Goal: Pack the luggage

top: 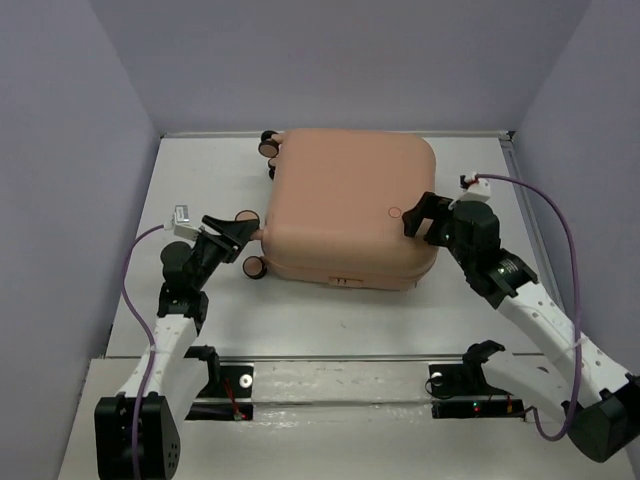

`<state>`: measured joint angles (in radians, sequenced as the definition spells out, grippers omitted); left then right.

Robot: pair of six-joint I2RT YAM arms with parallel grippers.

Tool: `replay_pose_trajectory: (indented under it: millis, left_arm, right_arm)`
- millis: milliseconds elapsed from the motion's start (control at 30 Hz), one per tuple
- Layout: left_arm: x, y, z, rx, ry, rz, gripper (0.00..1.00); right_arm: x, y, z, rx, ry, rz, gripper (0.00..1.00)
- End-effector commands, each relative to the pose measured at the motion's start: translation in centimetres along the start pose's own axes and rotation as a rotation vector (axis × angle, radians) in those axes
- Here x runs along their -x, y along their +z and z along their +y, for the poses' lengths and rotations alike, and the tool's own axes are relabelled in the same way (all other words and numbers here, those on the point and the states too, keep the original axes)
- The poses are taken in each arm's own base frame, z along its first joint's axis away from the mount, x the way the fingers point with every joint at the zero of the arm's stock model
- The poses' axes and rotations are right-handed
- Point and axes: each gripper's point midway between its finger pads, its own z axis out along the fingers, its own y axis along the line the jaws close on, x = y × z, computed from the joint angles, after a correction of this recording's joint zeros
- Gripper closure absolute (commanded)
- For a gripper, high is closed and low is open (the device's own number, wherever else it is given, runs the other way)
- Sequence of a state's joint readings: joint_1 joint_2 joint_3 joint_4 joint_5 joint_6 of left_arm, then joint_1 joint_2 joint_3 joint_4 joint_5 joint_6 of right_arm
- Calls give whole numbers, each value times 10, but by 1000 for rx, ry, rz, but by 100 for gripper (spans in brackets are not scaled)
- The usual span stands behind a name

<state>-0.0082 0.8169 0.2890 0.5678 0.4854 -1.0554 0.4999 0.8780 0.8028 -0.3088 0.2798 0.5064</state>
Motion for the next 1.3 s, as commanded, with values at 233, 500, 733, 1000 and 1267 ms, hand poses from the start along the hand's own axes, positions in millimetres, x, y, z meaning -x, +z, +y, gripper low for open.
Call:
replay_pose_trajectory:
  millis: [233,500,733,1000,1267]
  left_arm:
    - [19,4,8,13,149,-63,94]
    - [33,4,-4,-7,106,-120,94]
    - [47,8,-27,-52,96,-140,94]
    - [59,16,-29,-23,99,-155,94]
    - [59,18,-21,5,109,-149,94]
  right_arm:
    - [72,32,138,602,-67,86,2]
    - [101,-27,90,424,-93,-124,25]
    - [-30,-49,30,423,-57,39,93]
    - [-78,-35,6,398,-3,63,53]
    - [-84,8,1,392,-79,-17,48]
